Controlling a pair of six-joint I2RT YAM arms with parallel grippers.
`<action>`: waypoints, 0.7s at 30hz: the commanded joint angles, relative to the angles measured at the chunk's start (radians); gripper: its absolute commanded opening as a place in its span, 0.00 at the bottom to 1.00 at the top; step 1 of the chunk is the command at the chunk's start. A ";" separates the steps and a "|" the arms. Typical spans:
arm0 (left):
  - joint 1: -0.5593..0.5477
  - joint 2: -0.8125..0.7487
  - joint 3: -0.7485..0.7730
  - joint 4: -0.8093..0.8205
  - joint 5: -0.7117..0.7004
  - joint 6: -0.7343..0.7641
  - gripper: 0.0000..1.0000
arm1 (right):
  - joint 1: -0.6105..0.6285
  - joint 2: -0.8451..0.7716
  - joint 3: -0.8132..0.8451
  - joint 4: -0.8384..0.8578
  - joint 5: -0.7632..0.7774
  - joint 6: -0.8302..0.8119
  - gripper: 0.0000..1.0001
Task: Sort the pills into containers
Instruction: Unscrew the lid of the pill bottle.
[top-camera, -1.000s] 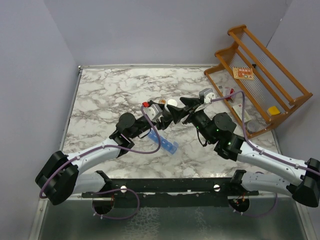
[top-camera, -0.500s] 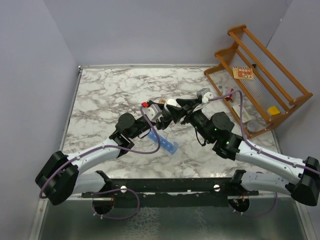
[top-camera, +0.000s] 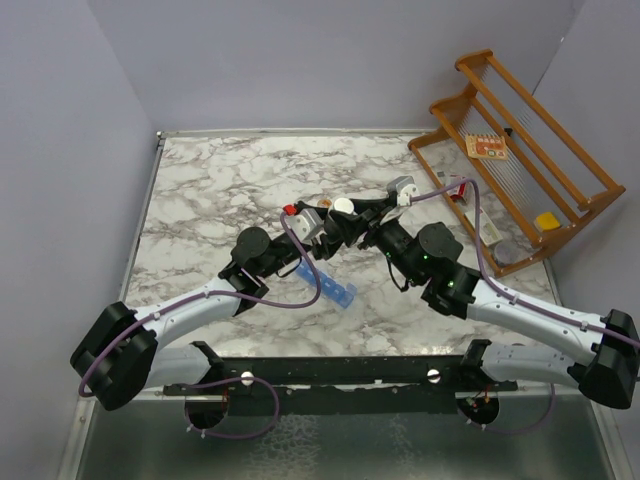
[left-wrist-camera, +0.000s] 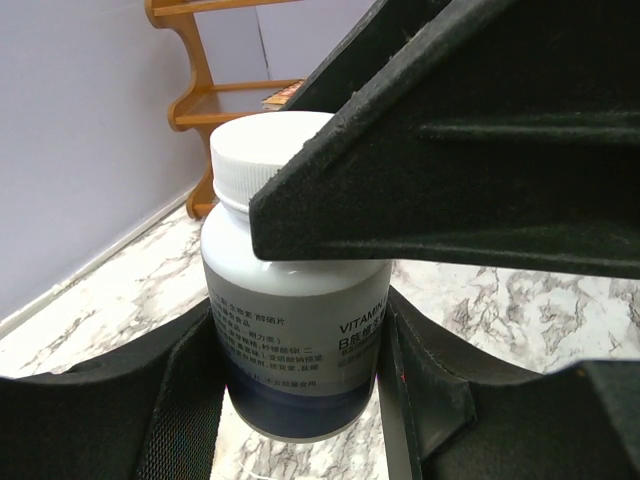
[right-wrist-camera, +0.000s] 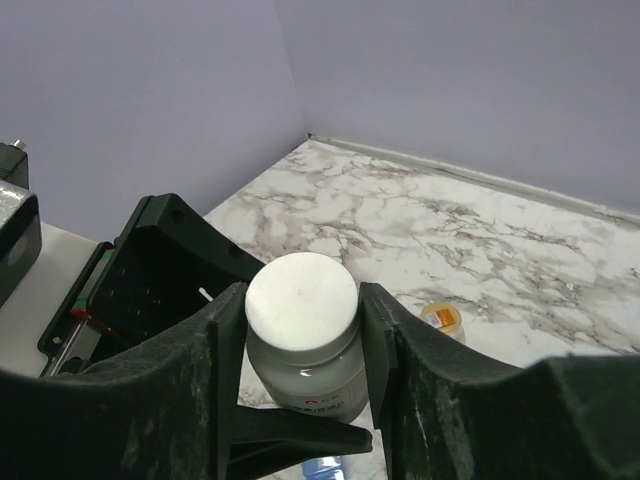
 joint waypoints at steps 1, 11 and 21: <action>-0.007 -0.012 -0.007 0.051 -0.005 -0.005 0.00 | -0.001 -0.005 0.034 0.027 -0.030 0.001 0.51; -0.007 -0.008 -0.002 0.052 -0.003 -0.005 0.00 | -0.001 -0.014 0.025 0.042 -0.041 -0.002 0.45; -0.007 -0.003 -0.004 0.052 0.008 -0.006 0.00 | -0.001 -0.024 0.025 0.051 -0.051 -0.017 0.03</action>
